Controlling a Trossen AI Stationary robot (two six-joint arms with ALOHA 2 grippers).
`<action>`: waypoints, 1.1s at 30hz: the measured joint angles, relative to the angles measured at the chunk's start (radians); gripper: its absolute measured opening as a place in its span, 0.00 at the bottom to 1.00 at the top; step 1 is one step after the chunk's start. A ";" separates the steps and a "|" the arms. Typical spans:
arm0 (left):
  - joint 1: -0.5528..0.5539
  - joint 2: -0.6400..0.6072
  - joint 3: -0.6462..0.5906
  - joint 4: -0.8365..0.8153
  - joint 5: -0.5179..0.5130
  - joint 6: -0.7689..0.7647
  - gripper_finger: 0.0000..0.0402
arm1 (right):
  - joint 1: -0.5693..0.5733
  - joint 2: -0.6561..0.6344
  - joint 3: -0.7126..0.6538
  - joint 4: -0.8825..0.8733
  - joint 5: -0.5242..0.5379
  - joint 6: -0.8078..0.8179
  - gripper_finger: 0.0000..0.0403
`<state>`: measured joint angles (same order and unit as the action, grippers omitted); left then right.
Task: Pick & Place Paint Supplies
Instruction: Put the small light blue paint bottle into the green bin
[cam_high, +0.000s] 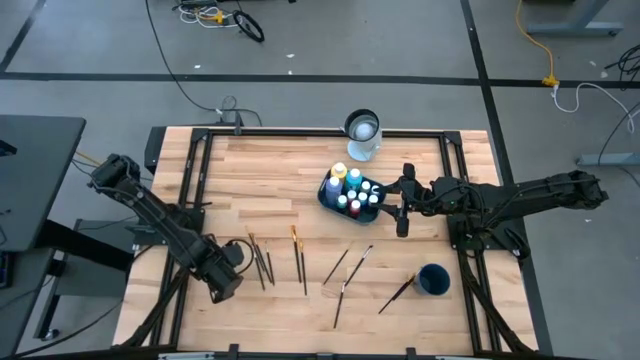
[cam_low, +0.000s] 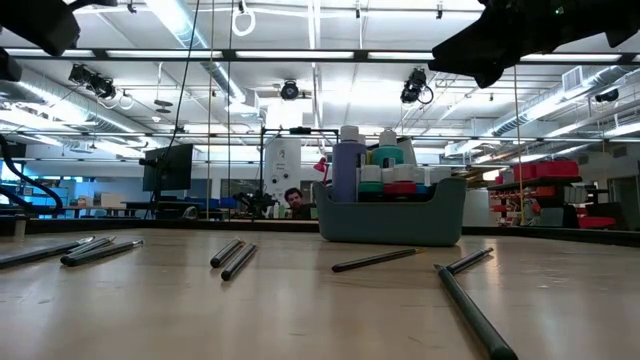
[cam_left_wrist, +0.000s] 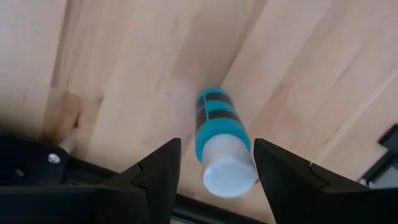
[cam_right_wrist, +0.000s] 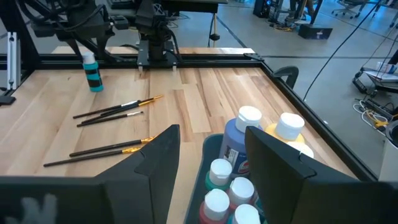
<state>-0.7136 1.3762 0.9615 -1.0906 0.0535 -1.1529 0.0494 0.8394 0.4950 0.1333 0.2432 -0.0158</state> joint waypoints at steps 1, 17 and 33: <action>-0.003 0.000 0.000 0.002 0.007 -0.001 0.53 | 0.000 0.000 0.000 0.000 0.000 0.000 0.46; -0.064 0.000 0.000 0.002 -0.007 0.017 0.53 | 0.000 0.000 0.000 0.000 0.000 -0.001 0.46; -0.050 0.000 0.000 0.014 -0.060 0.004 0.31 | 0.000 0.000 0.000 0.000 0.000 -0.001 0.46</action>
<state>-0.7641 1.3762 0.9615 -1.0765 -0.0066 -1.1490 0.0490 0.8394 0.4950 0.1333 0.2430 -0.0166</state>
